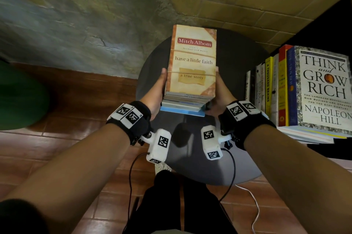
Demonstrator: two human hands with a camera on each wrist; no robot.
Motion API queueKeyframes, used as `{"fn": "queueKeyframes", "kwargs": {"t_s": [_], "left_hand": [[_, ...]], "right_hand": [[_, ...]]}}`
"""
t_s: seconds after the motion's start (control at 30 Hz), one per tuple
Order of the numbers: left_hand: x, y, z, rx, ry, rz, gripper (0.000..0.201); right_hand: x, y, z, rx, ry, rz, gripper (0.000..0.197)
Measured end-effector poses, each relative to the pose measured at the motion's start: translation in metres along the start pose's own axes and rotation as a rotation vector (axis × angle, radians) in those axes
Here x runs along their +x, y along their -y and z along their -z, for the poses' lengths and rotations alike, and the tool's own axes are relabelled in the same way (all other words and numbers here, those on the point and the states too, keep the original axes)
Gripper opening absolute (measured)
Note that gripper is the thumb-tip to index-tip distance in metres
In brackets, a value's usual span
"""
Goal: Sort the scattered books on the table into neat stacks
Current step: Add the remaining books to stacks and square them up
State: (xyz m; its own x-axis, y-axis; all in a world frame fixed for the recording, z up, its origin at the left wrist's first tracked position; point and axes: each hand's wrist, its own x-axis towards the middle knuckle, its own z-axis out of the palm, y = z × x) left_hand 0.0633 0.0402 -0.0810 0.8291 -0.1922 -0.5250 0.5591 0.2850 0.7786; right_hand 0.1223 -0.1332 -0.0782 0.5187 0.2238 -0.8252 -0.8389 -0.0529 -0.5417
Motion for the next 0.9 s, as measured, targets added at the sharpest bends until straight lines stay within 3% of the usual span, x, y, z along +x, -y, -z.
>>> {"fn": "queueKeyframes", "kwargs": {"t_s": [0.17, 0.37, 0.5, 0.6, 0.73, 0.9], "left_hand": [[-0.008, 0.009, 0.003, 0.015, -0.088, 0.029, 0.054], [-0.028, 0.020, -0.002, 0.056, -0.398, 0.133, 0.033], [-0.037, 0.047, -0.006, 0.146, -0.532, 0.323, 0.024], [-0.044, 0.069, -0.028, 0.224, -0.518, 0.451, 0.013], [-0.051, 0.083, -0.078, 0.275, -0.426, 0.470, 0.010], [-0.045, 0.082, -0.139, 0.293, -0.299, 0.408, 0.012]], "right_hand": [[-0.004, -0.004, 0.009, 0.031, 0.048, 0.029, 0.074], [-0.019, -0.017, 0.016, -0.024, -0.017, 0.113, 0.069], [-0.041, -0.027, 0.034, -0.224, -0.067, 0.116, 0.072], [-0.059, -0.039, 0.056, -0.390, 0.018, 0.096, 0.050], [-0.080, -0.058, 0.096, -0.582, 0.106, 0.041, 0.040], [-0.107, -0.079, 0.161, -0.644, -0.051, -0.040, 0.025]]}}
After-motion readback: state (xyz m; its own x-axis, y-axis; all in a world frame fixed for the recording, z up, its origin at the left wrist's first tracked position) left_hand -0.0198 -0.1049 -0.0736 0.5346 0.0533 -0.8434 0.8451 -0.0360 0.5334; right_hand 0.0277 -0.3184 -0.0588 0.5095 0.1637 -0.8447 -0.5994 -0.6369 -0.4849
